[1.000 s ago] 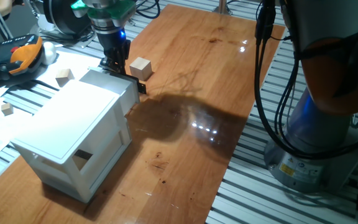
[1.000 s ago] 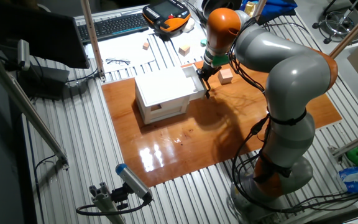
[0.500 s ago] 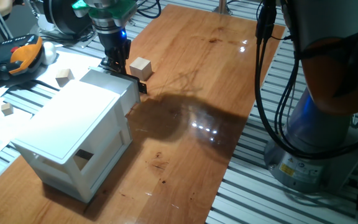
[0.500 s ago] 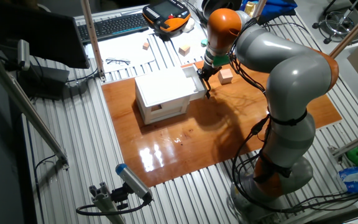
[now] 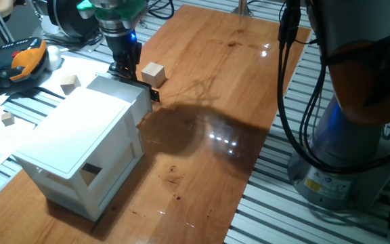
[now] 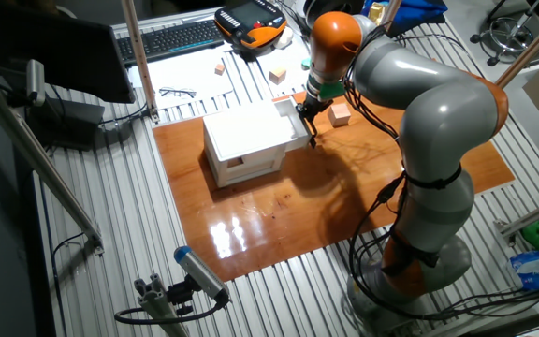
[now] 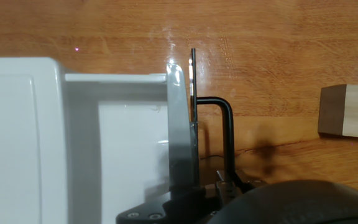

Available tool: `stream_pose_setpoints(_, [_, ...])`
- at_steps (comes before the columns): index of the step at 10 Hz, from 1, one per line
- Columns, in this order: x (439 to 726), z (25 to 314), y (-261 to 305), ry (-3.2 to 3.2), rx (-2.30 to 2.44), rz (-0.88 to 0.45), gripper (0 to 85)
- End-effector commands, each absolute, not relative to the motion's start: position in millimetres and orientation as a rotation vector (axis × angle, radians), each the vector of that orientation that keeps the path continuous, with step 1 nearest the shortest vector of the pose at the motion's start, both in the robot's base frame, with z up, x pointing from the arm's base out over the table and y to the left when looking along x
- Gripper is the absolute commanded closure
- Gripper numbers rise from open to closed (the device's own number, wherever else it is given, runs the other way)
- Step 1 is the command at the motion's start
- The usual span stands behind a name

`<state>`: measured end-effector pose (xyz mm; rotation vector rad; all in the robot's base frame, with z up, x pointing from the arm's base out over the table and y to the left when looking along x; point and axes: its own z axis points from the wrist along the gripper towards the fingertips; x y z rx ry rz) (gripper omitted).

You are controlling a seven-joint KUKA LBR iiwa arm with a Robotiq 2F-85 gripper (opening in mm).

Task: Put things in the drawer

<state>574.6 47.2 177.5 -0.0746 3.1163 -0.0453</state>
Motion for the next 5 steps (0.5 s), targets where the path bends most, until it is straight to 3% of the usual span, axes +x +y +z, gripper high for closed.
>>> stream_pose_setpoints(1, [574.8, 177.1, 47.3, 3.116, -0.075, -0.049, 85.0])
stream_pose_setpoints(5, [575.3, 176.4, 47.7, 3.121, -0.064, -0.056, 85.0])
